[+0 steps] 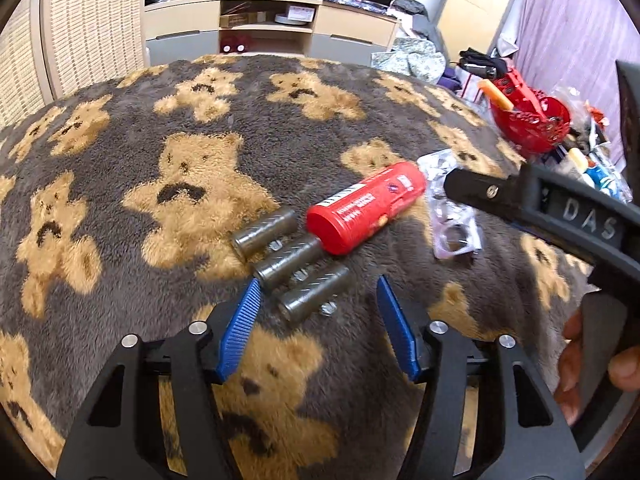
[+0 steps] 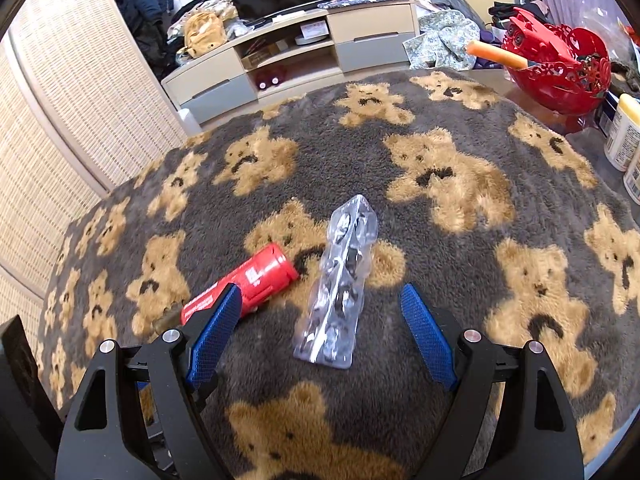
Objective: Collect trash
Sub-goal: 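Grasp the metal cylinders with the left tool while the right tool grasps the red can and blister pack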
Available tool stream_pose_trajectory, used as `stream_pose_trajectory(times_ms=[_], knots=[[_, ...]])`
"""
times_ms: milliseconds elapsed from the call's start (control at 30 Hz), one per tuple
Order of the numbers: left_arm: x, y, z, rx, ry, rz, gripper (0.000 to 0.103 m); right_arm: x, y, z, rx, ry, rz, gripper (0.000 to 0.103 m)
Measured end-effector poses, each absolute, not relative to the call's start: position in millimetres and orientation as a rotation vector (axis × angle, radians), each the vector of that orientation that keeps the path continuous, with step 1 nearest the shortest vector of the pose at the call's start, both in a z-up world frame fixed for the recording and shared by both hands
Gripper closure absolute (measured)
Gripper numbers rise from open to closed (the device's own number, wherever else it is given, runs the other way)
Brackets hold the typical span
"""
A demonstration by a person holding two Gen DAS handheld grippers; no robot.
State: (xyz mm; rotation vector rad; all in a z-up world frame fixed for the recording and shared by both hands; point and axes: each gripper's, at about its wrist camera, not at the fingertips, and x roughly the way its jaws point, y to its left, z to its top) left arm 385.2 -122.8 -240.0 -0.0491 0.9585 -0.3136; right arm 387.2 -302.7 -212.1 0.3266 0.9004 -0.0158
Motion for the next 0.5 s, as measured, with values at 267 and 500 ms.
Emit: stream_pose_trajectory(times_ms=[267,500], knots=[[391.1,-113.7,-244.7,-0.004,0.942,-0.296,0.057,411.5,-294.7,-223.0,0.361,0.927,-0.017,0.016],[387.5,-99.0,-244.5,0.01,0.94,-0.299,0.06,421.1,-276.4,-232.5,0.372,0.941,-0.03,0.005]])
